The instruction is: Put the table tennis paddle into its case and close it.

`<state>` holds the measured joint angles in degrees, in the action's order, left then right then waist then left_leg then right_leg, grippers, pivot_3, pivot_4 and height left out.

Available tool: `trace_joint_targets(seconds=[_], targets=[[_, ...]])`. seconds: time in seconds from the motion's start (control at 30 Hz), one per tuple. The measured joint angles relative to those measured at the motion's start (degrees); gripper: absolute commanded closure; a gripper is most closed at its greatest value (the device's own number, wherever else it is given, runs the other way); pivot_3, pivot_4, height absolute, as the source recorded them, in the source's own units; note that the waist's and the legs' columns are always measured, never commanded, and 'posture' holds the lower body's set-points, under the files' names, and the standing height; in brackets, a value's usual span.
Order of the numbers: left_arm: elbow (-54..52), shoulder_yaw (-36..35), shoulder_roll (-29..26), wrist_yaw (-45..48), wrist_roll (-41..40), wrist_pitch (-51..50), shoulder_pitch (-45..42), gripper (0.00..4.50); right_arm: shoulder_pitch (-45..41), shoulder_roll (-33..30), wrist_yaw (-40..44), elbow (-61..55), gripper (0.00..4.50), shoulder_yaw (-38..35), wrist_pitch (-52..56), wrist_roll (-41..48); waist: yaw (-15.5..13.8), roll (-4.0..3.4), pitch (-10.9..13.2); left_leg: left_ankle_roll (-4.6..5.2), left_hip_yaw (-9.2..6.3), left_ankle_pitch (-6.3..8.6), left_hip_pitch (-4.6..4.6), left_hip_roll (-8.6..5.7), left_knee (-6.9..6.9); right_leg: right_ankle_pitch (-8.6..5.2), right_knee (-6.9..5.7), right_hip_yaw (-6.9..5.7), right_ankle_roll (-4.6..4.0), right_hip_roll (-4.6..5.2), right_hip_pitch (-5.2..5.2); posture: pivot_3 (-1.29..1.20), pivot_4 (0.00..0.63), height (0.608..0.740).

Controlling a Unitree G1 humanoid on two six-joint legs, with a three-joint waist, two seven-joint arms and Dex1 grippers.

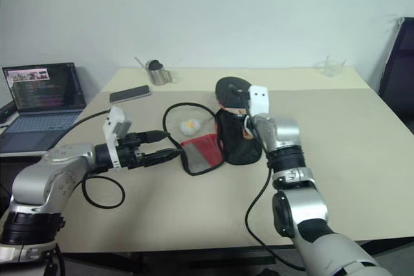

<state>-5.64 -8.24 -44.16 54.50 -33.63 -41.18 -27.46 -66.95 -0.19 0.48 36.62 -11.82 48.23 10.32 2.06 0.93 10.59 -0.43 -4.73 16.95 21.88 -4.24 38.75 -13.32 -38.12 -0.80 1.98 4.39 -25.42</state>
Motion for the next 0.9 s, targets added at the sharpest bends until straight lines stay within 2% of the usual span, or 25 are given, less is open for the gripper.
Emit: trace_joint_targets(seconds=[0.2, 0.43, 0.7, 0.9], targets=[[-4.01, -1.4, -0.01, -2.03, -1.51, -2.16, 2.79, 0.0, 0.75, 3.08, -0.88, 2.51, 3.41, 0.23, -1.42, 0.0, 0.4, 0.0, 0.0, 0.0, 0.01, 0.01, 0.04, 0.01, -0.02, 0.0, 0.0, 0.03, 0.0, -0.02, -0.04, 0.0, 0.15, 0.74], [-6.29, -1.48, -0.01, -3.9, -2.67, -3.39, 4.38, 0.0, 2.86, 3.76, -2.01, 1.73, 3.41, 1.14, -0.72, -0.05, 0.52, 0.0, 0.0, 0.0, 0.02, 0.01, 0.02, 0.01, -0.01, 0.0, -0.02, 0.05, 0.0, -0.04, -0.05, 0.0, 0.15, 0.74], [-7.24, -2.4, 0.0, -4.98, -3.37, -3.56, 4.6, 0.0, 6.91, 4.93, -5.72, -7.07, 3.41, 2.69, 4.26, -0.48, 1.0, 0.0, 0.0, 0.0, 0.05, 0.01, 0.02, 0.02, -0.01, 0.0, -0.05, 0.08, 0.0, -0.05, -0.07, 0.0, 0.15, 0.74], [-7.23, -2.28, 0.02, -5.09, -3.38, -3.56, 4.47, 0.0, 7.8, 5.17, -7.19, -8.76, 3.41, 3.7, 5.32, -1.33, 1.1, 0.0, 0.0, 0.0, 0.06, 0.01, 0.01, 0.02, -0.01, 0.0, -0.05, 0.09, 0.0, -0.06, -0.07, 0.0, 0.15, 0.74]])
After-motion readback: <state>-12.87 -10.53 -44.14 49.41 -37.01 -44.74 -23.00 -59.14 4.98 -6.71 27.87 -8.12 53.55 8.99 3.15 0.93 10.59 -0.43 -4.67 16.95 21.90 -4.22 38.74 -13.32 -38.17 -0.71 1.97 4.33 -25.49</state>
